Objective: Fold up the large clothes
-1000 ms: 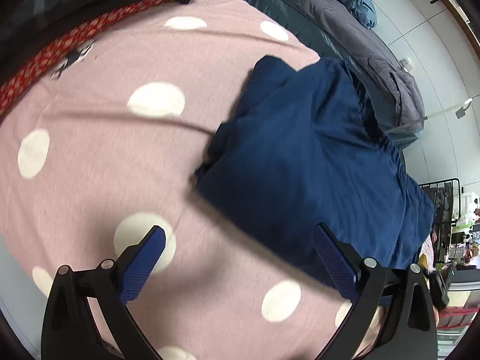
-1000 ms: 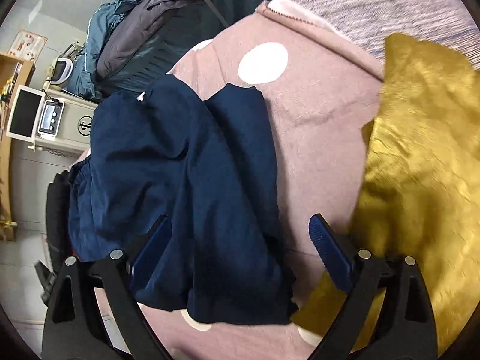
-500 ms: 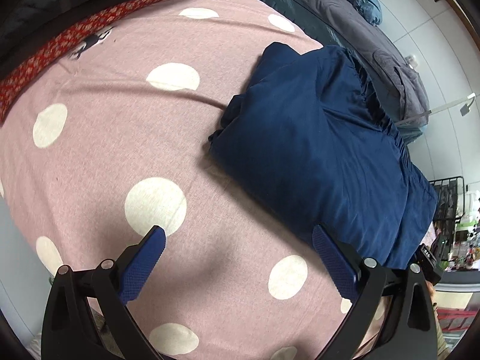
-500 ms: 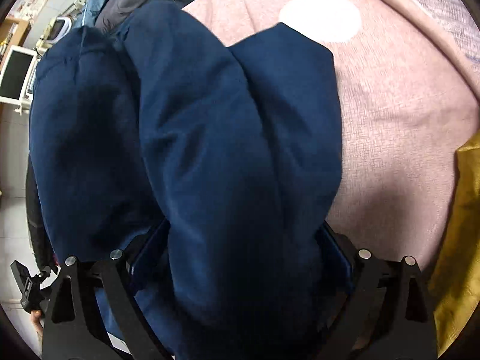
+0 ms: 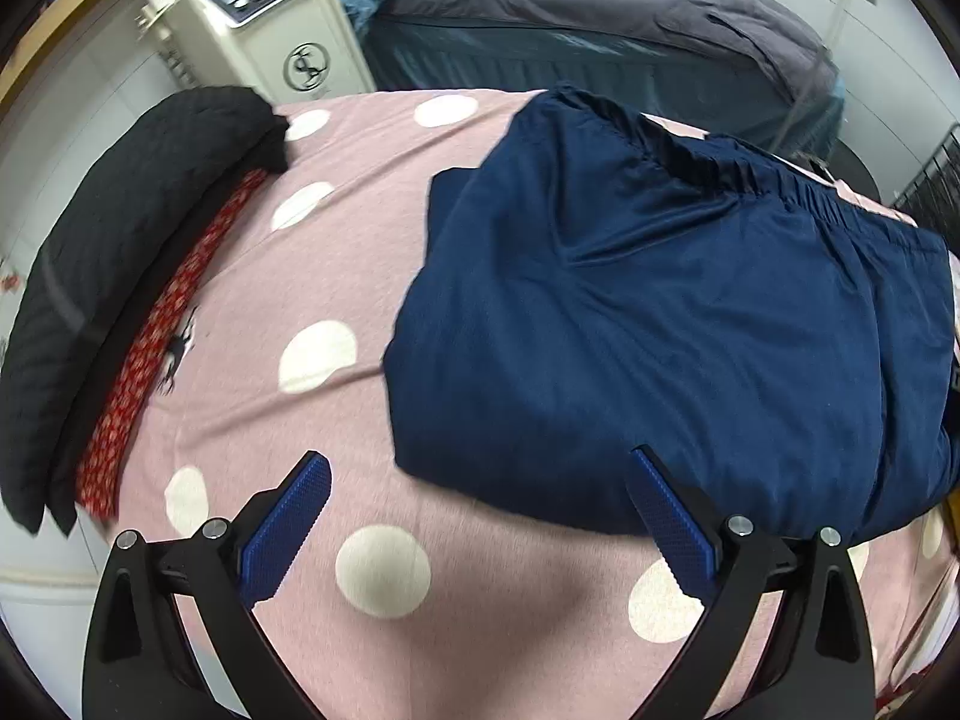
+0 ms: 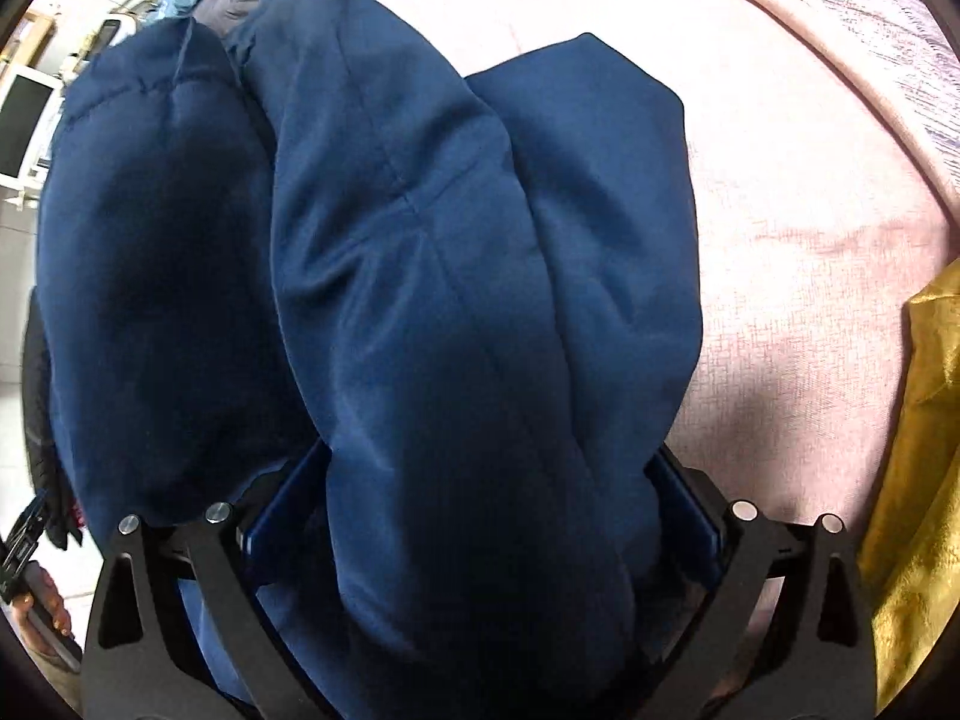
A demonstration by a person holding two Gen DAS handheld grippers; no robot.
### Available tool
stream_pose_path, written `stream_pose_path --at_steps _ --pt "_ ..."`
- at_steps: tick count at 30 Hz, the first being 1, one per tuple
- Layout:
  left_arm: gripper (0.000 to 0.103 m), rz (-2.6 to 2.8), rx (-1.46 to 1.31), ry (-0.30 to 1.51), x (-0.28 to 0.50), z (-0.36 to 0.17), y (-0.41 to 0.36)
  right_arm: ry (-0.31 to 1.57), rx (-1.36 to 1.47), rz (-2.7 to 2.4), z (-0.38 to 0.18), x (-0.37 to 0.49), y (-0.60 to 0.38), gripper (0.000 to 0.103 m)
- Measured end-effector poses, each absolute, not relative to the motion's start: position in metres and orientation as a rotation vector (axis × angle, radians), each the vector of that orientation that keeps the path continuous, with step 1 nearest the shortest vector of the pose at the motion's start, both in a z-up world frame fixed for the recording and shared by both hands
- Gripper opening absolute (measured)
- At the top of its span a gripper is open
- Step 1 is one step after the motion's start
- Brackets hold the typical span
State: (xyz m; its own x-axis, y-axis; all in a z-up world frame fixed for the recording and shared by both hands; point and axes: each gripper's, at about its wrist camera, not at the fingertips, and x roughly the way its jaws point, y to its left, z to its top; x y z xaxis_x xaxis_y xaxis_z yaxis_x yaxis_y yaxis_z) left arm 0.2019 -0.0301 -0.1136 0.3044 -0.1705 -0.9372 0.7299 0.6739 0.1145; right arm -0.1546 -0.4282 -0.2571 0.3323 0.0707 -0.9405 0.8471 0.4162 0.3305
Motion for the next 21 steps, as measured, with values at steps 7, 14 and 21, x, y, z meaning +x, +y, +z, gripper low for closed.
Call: stream_pose_path --at_steps 7,14,21 --pt "0.097 -0.701 0.53 1.165 0.23 -0.125 -0.036 1.153 1.008 -0.708 -0.258 -0.14 -0.425 0.097" --pt "0.097 -0.754 0.487 1.25 0.273 -0.153 -0.047 1.157 1.008 -0.746 -0.26 -0.122 -0.411 0.097" --pt "0.097 -0.841 0.121 1.574 0.345 -0.213 -0.052 1.159 1.006 -0.761 -0.254 -0.125 -0.396 0.097"
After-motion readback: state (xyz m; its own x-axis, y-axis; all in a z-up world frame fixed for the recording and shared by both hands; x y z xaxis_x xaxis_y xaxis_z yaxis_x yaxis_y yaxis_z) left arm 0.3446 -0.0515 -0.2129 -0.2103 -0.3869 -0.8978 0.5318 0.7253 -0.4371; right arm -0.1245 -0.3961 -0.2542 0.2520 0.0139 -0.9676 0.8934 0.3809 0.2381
